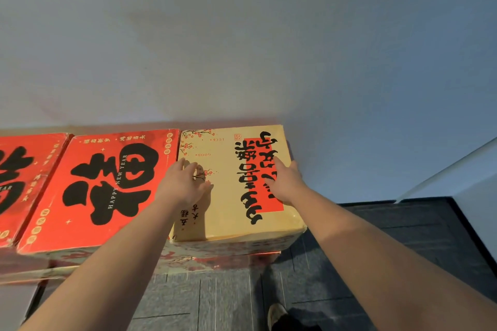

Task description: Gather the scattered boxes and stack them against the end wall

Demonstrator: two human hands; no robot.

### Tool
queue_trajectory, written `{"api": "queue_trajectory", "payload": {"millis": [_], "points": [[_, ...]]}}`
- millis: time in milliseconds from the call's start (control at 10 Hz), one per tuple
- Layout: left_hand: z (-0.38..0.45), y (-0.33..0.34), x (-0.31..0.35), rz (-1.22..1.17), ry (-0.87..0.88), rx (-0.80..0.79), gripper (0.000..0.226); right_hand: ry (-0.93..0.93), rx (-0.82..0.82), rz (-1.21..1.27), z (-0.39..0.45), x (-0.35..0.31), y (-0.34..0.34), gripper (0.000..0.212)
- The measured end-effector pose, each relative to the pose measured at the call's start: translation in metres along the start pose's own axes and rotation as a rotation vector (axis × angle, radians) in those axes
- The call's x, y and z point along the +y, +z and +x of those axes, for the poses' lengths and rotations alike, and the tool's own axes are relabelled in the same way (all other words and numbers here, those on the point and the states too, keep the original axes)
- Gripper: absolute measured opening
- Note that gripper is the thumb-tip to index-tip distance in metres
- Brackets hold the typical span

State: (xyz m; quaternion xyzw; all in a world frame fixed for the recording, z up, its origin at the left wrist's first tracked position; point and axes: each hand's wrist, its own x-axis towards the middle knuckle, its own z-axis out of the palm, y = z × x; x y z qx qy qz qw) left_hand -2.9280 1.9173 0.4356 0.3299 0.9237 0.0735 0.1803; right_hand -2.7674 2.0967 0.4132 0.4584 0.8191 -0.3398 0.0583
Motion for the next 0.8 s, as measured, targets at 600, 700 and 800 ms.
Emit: {"api": "queue_trajectory", "payload": {"millis": [600,700,800], "points": [[-0.006,-0.003,0.016,-0.010,0.038,0.011,0.063,-0.058,0.014,-0.131,-0.004,0.011,-0.023,0.059],[-0.005,-0.002,0.016,-0.012,0.027,0.011,0.063,-0.124,-0.031,-0.236,-0.009,0.013,-0.044,0.052],[-0.004,-0.001,0.017,-0.012,0.038,0.032,0.060,-0.158,-0.114,-0.236,-0.020,0.016,-0.073,0.053]]}}
